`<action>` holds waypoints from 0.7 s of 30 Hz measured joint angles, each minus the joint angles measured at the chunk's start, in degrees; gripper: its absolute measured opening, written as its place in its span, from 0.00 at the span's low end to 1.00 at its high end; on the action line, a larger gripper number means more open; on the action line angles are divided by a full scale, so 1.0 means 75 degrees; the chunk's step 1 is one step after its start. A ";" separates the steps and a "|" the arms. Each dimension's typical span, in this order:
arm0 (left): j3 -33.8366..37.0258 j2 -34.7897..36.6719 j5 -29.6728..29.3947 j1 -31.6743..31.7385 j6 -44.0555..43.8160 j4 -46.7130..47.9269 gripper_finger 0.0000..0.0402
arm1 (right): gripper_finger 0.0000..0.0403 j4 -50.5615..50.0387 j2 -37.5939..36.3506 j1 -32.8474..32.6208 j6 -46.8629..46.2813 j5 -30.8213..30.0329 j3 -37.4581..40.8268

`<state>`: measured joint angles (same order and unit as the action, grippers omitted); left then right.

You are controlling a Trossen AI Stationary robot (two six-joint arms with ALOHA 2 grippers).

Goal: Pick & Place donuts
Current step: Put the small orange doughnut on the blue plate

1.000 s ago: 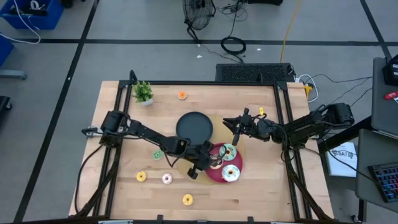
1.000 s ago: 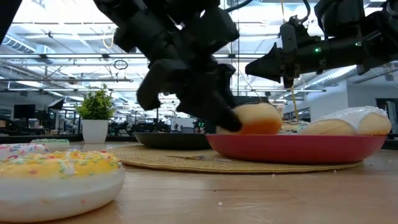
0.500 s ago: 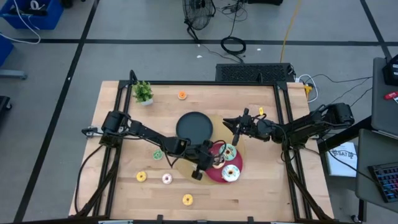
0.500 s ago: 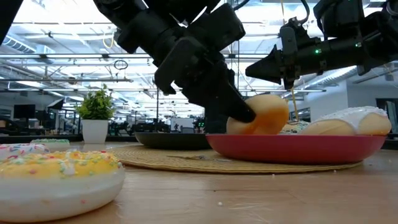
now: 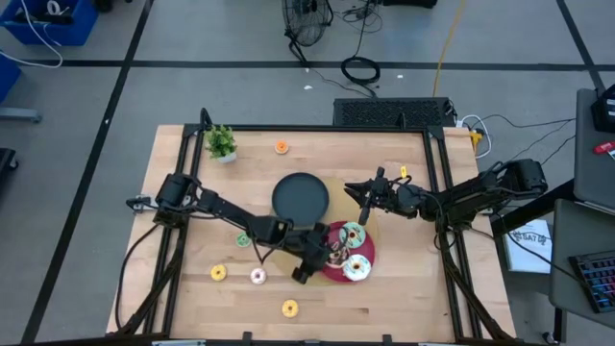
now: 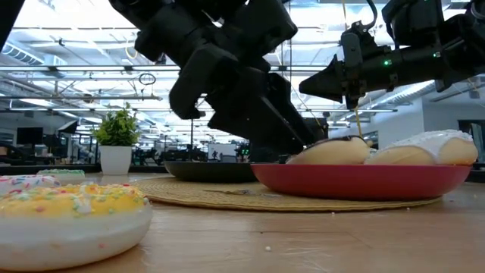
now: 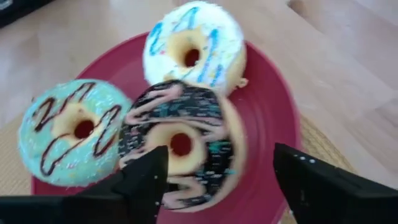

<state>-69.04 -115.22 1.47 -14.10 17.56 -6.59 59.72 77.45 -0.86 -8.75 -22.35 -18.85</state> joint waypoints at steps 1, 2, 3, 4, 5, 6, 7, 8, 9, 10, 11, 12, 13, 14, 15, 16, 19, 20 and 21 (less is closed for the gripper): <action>0.0000 0.0000 -0.0002 -0.0013 0.0043 0.0003 0.74 | 0.14 0.0000 0.0000 0.0000 0.0000 0.0000 0.0000; 0.0000 0.0000 -0.0041 -0.0026 0.0050 0.0001 0.76 | 0.13 0.0000 0.0000 0.0000 0.0000 0.0000 0.0000; 0.0000 0.0000 -0.0138 -0.0033 0.0047 -0.0001 0.78 | 0.14 0.0000 0.0000 0.0000 0.0000 0.0000 0.0000; 0.0000 0.0005 -0.0290 -0.0033 0.0047 -0.0015 0.79 | 0.14 -0.0001 0.0000 0.0000 0.0000 0.0000 0.0000; 0.0001 0.0059 -0.0495 -0.0036 0.0055 0.0012 0.80 | 0.14 0.0000 0.0000 0.0000 0.0000 0.0000 0.0000; 0.0010 0.0140 -0.0750 -0.0045 0.0087 0.0088 0.81 | 0.14 0.0000 0.0000 0.0000 0.0000 0.0000 0.0000; 0.0012 0.0223 -0.1006 -0.0057 0.0103 0.0090 0.82 | 0.14 0.0000 0.0000 0.0000 0.0000 0.0000 0.0000; 0.0008 0.0329 -0.1302 -0.0059 0.0103 0.0037 0.83 | 0.13 0.0000 0.0000 0.0000 0.0000 0.0000 0.0000; 0.0006 0.0478 -0.1612 -0.0061 0.0103 0.0105 0.83 | 0.13 0.0000 0.0000 0.0000 0.0000 0.0001 0.0000; 0.0006 0.0619 -0.1923 -0.0062 0.0102 0.0192 0.84 | 0.14 0.0000 0.0000 0.0000 0.0000 0.0006 0.0000; 0.0006 0.0762 -0.2183 -0.0062 0.0103 0.0181 0.84 | 0.14 0.0000 0.0000 0.0000 0.0000 0.0006 0.0000; 0.0006 0.0964 -0.2433 -0.0075 0.0100 0.0245 0.84 | 0.14 -0.0002 0.0000 0.0000 0.0000 0.0006 0.0000; 0.0006 0.1182 -0.2639 -0.0088 0.0100 0.0420 0.84 | 0.14 -0.0001 0.0000 0.0000 -0.0001 0.0009 0.0000; 0.0006 0.1403 -0.2785 -0.0091 0.0078 0.0540 0.83 | 0.14 0.0000 0.0000 0.0001 -0.0001 0.0009 0.0000; 0.0006 0.1637 -0.2873 -0.0097 0.0055 0.0689 0.83 | 0.13 -0.0003 0.0000 0.0001 -0.0002 0.0009 0.0000; 0.0003 0.1864 -0.2974 -0.0097 0.0010 0.0935 0.82 | 0.14 -0.0006 0.0000 0.0000 -0.0001 0.0009 0.0000; 0.0003 0.2464 -0.3528 -0.0074 -0.0533 0.1913 0.81 | 0.14 -0.0006 0.0000 0.0000 -0.0003 0.0012 0.0000; 0.0003 0.2643 -0.3876 -0.0034 -0.0835 0.2262 0.80 | 0.14 -0.0009 0.0000 0.0000 -0.0003 0.0015 0.0000; 0.0003 0.2839 -0.4265 0.0016 -0.1124 0.2714 0.79 | 0.13 -0.0006 0.0000 0.0000 0.0000 0.0015 0.0000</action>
<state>-69.01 -93.92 -30.52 -13.98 9.13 13.77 59.68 77.45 -0.86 -8.76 -22.24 -18.85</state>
